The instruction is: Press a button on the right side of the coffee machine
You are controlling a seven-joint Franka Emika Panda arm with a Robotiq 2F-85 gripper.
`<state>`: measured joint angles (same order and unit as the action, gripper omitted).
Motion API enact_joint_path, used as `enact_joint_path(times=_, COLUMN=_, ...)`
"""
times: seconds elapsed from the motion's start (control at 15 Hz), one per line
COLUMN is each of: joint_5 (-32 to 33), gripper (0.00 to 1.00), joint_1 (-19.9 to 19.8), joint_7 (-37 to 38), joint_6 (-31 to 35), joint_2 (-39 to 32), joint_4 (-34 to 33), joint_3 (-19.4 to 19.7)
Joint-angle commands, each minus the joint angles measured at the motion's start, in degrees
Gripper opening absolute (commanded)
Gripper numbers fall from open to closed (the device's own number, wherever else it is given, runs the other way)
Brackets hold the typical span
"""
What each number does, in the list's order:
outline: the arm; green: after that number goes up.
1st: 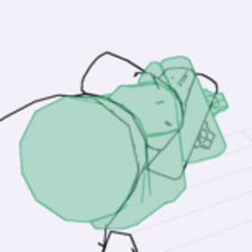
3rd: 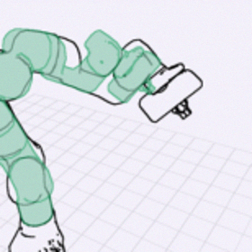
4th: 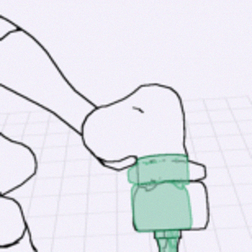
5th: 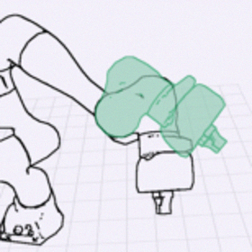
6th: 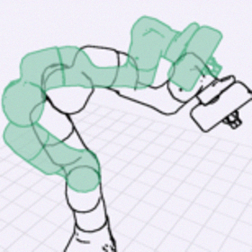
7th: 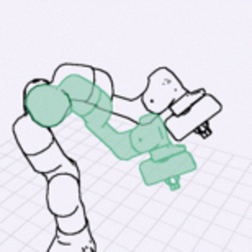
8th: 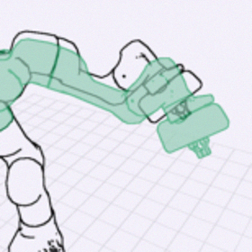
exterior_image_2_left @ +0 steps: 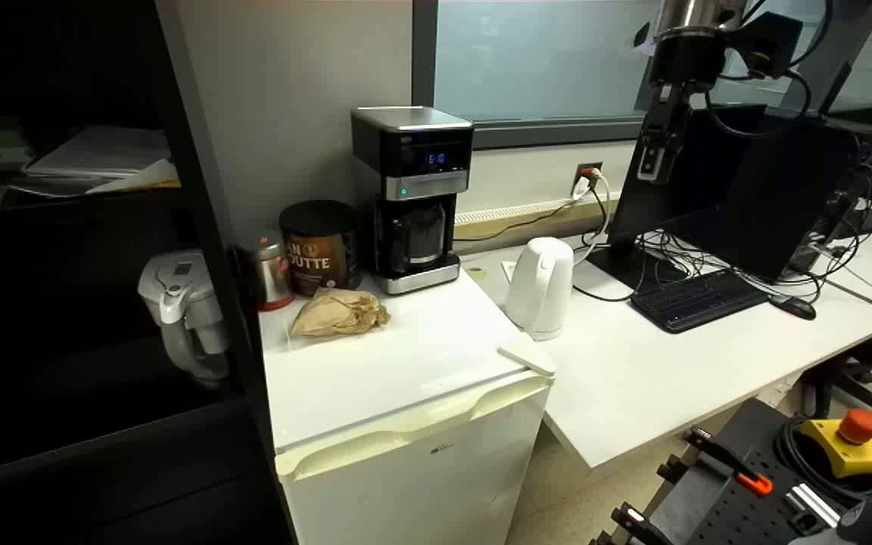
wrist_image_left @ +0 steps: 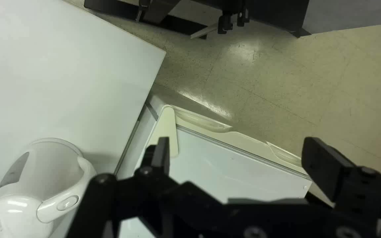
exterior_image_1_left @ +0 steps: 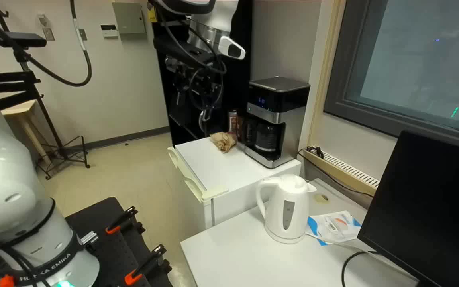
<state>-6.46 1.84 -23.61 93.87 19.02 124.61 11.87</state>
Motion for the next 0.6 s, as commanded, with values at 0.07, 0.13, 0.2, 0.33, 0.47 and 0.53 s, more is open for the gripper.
enact_joint_path(times=0.07, joint_5=-0.4, gripper=1.00, joint_1=-1.4, joint_7=-0.3, joint_6=-0.2, joint_2=-0.1, joint_4=-0.1, joint_3=-1.3)
enact_joint_path(times=0.13, joint_5=-0.4, gripper=1.00, joint_1=-1.4, joint_7=-0.3, joint_6=-0.2, joint_2=-0.1, joint_4=-0.1, joint_3=-1.3)
enact_joint_path(times=0.2, joint_5=-0.4, gripper=1.00, joint_1=-1.4, joint_7=-0.3, joint_6=-0.2, joint_2=-0.1, joint_4=-0.1, joint_3=-1.3)
enact_joint_path(times=0.33, joint_5=-0.4, gripper=1.00, joint_1=-1.4, joint_7=-0.3, joint_6=-0.2, joint_2=-0.1, joint_4=-0.1, joint_3=-1.3)
enact_joint_path(times=0.47, joint_5=0.4, gripper=1.00, joint_1=-1.5, joint_7=-1.0, joint_6=0.7, joint_2=-0.8, joint_4=-0.2, joint_3=-1.5)
enact_joint_path(times=0.53, joint_5=0.8, gripper=1.00, joint_1=-1.5, joint_7=-1.4, joint_6=1.5, joint_2=-1.2, joint_4=-0.1, joint_3=-1.7)
